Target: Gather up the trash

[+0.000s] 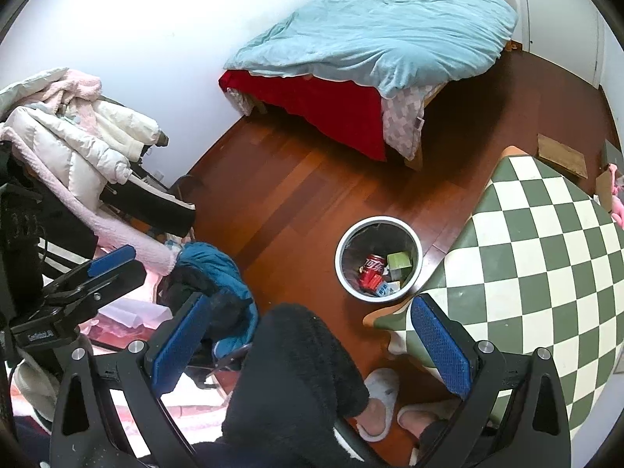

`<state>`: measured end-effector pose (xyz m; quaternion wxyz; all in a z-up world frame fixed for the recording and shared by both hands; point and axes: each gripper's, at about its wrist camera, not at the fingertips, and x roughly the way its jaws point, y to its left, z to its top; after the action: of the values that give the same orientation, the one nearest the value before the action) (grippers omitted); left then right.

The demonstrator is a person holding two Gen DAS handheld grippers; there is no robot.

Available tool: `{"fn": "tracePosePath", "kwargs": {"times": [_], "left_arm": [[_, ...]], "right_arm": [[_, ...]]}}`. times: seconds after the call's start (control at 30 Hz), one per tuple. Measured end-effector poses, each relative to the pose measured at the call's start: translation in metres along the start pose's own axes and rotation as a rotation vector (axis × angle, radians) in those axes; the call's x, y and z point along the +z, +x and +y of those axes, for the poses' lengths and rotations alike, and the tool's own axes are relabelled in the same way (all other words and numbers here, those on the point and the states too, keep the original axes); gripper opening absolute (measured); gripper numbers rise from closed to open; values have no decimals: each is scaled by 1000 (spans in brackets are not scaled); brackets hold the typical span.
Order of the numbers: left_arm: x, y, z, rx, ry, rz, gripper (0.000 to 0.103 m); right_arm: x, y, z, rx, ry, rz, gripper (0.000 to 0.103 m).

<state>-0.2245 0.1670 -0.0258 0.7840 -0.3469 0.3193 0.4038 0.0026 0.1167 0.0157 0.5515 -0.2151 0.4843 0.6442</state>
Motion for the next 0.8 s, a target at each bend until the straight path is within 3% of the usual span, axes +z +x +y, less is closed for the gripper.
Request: {"fn": "tracePosePath", "kwargs": {"times": [0.8], "left_arm": [[-5, 21, -3, -39, 23, 71, 100]], "right_arm": [[-3, 17, -7, 34, 37, 66, 103]]}}
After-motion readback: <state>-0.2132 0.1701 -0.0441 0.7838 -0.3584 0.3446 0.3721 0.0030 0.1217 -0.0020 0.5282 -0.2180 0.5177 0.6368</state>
